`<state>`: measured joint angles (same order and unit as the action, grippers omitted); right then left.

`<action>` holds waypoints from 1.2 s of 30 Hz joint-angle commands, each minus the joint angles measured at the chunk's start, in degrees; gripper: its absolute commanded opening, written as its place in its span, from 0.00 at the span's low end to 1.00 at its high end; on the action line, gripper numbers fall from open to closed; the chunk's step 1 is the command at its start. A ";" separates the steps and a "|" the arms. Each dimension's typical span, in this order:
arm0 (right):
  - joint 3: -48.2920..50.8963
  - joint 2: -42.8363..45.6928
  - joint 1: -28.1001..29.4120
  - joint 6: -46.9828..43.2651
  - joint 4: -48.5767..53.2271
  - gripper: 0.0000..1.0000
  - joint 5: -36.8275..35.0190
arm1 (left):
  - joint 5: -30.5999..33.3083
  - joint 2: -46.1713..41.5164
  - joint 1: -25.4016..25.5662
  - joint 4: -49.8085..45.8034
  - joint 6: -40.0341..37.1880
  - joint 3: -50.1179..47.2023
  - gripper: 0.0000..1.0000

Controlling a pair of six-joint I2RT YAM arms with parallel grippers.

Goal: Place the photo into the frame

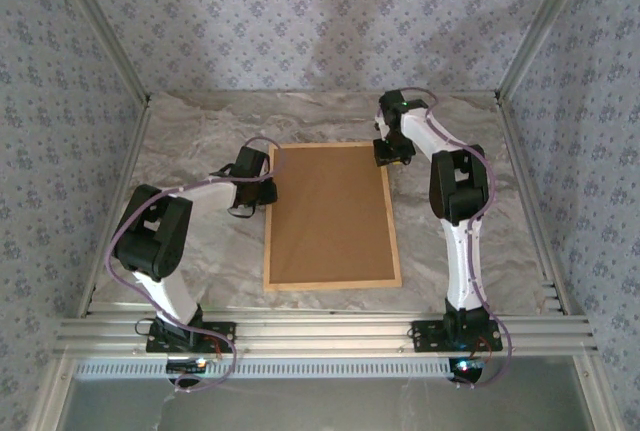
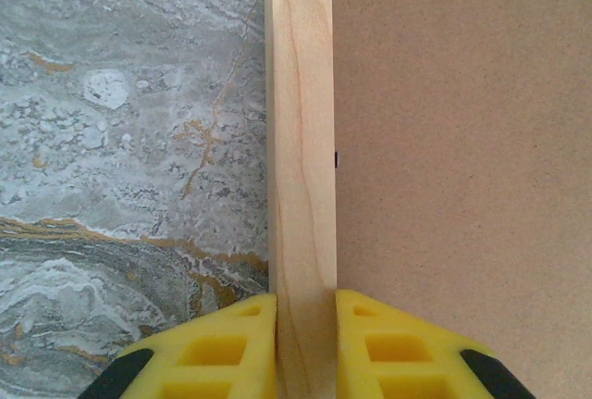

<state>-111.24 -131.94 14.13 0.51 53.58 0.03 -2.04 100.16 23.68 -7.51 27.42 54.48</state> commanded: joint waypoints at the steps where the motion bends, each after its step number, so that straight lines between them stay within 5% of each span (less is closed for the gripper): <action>1: -0.03 -1.21 0.53 -0.23 1.67 0.37 0.93 | -1.12 1.66 0.38 -3.83 -1.49 0.19 0.20; 36: 1.96 -4.52 4.48 -0.86 4.49 0.41 -0.22 | -1.37 2.14 0.45 -4.53 -2.02 1.16 0.20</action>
<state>-110.52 -132.05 16.08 0.47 52.93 -3.07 -2.04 100.29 23.68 -8.14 26.81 54.96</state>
